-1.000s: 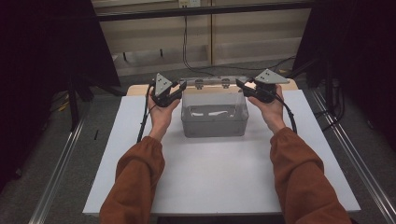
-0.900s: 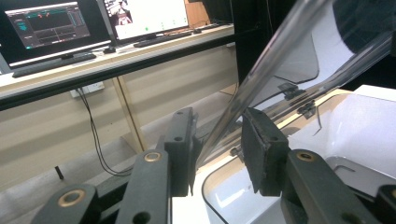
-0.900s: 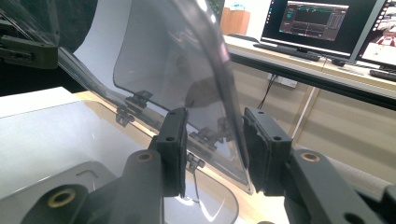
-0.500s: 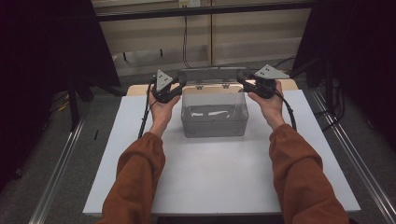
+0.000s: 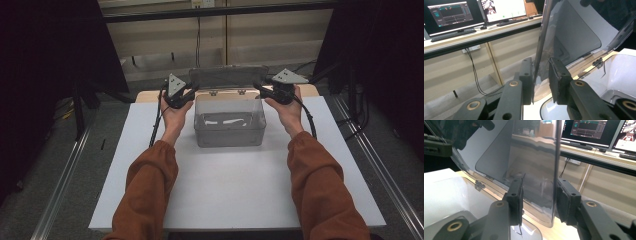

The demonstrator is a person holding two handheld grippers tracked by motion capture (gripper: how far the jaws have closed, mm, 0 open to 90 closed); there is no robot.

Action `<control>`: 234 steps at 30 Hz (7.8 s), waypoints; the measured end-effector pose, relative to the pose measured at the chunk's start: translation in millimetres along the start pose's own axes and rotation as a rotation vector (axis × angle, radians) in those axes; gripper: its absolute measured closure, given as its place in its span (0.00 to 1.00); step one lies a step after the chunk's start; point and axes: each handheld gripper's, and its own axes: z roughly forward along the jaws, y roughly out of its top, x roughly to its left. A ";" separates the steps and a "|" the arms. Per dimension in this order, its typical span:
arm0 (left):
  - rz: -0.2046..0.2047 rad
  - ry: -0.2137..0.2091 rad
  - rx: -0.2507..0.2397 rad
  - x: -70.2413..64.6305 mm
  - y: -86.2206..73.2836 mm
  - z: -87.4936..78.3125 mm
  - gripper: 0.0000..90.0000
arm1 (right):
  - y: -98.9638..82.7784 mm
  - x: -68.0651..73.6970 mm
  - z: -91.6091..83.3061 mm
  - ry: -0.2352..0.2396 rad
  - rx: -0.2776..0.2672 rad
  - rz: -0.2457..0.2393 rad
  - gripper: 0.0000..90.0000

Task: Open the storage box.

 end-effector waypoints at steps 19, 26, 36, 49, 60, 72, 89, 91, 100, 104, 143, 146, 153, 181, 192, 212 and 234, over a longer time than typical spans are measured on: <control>0.005 0.003 0.031 5.5 -5.3 11.8 0.81 | -14.3 -9.2 12.9 0.000 0.036 0.028 0.73; -0.008 0.014 0.044 8.2 -11.1 15.1 0.74 | -15.2 -12.1 16.2 -0.001 0.033 0.036 0.79; -0.064 -0.002 0.041 10.5 -16.2 19.6 0.74 | -14.6 -13.9 20.5 -0.006 0.041 0.046 0.79; -0.080 -0.015 0.052 10.4 -19.0 29.2 0.81 | -19.0 -15.9 27.6 -0.009 0.043 0.079 0.76; -0.119 -0.018 0.075 12.6 -16.9 33.0 0.80 | -25.4 -15.9 33.2 -0.010 0.055 0.096 0.75; -0.141 -0.027 0.094 15.5 -17.2 37.9 0.79 | -25.4 -16.1 37.6 -0.016 0.070 0.104 0.74; -0.163 -0.036 0.139 16.3 -19.7 42.7 0.74 | -24.8 -15.8 44.9 -0.033 0.097 0.112 0.68; -0.167 -0.031 0.143 16.3 -19.1 43.7 0.73 | -24.9 -16.6 45.4 -0.025 0.101 0.111 0.67; -0.179 -0.050 0.182 18.9 -17.3 48.7 0.69 | -27.5 -17.3 48.9 -0.026 0.099 0.130 0.63; -0.193 -0.054 0.186 19.7 -18.1 49.2 0.68 | -27.8 -17.4 49.8 -0.025 0.106 0.133 0.62; -0.367 -0.070 0.279 24.4 -20.9 55.9 0.56 | -31.5 -26.8 56.4 -0.005 0.199 0.226 0.53; -0.371 -0.056 0.290 25.3 -20.9 56.1 0.52 | -31.0 -26.0 56.7 -0.020 0.206 0.207 0.52; -0.352 -0.060 0.331 24.5 -20.6 57.1 0.58 | -27.5 -24.0 58.0 -0.068 0.206 0.184 0.54; -0.336 -0.017 0.273 23.7 -24.4 42.4 0.21 | -18.8 -15.6 43.1 -0.064 0.173 0.193 0.27; -0.313 -0.020 0.250 17.1 -25.1 32.3 0.11 | -22.4 -14.5 33.8 -0.064 0.154 0.215 0.14; -0.265 -0.031 0.184 5.3 -20.9 4.0 0.04 | -21.6 -0.8 2.6 -0.074 0.099 0.169 0.03; -0.229 -0.022 0.067 -10.9 -24.2 -35.1 0.04 | -23.0 13.9 -31.9 -0.103 0.051 0.154 0.00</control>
